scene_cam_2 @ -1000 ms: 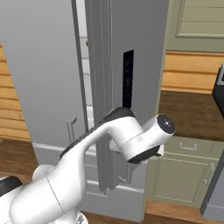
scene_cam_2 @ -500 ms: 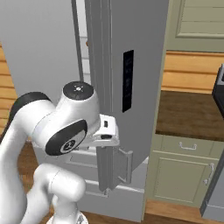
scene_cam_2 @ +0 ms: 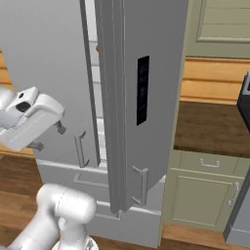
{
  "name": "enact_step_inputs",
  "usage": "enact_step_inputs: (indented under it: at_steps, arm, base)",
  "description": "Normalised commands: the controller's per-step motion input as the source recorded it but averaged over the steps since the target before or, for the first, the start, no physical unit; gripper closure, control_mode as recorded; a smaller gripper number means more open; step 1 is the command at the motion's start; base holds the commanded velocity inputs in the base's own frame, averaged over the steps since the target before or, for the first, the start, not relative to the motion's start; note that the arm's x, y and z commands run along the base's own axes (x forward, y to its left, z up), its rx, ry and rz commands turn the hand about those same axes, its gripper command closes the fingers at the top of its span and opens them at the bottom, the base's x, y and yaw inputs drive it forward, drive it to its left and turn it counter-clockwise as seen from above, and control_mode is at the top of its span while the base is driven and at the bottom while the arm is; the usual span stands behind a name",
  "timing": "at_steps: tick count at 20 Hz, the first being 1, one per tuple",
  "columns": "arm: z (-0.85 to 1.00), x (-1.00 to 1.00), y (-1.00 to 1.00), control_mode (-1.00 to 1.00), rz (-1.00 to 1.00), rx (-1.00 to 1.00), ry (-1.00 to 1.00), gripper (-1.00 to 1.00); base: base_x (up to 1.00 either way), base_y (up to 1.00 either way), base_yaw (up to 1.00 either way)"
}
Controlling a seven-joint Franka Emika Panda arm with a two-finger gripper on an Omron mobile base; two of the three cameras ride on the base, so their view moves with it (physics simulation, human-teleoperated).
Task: Take the strawberry from the fridge and place it on top of the pancake, located on the dining counter.
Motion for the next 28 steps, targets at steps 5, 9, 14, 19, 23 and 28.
enact_step_inputs:
  at_steps: [5, 9, 14, 19, 23, 28]
  arm:
    - [-0.05, 0.93, 0.07, -1.00, -0.14, -0.53, 0.31, -1.00]
    - [-0.35, 1.00, -0.76, -1.00, -0.17, -0.12, 0.04, -1.00]
    - [-0.29, 0.99, -0.19, -1.00, -0.17, -0.17, -0.01, -1.00]
    - [-0.12, 0.73, -0.07, -1.00, -0.15, -0.10, 0.00, -1.00]
    - [-0.02, 0.67, -0.48, -1.00, -0.07, -0.03, 0.00, -1.00]
    - [0.00, 0.13, -0.48, -1.00, -0.03, -0.02, 0.00, -1.00]
  base:
    - [0.00, 0.00, 0.00]
    - [0.00, 0.00, 0.00]
    - [0.00, 0.00, 0.00]
    - [0.00, 0.00, 0.00]
    - [0.00, 0.00, 0.00]
    - [0.00, 0.00, 0.00]
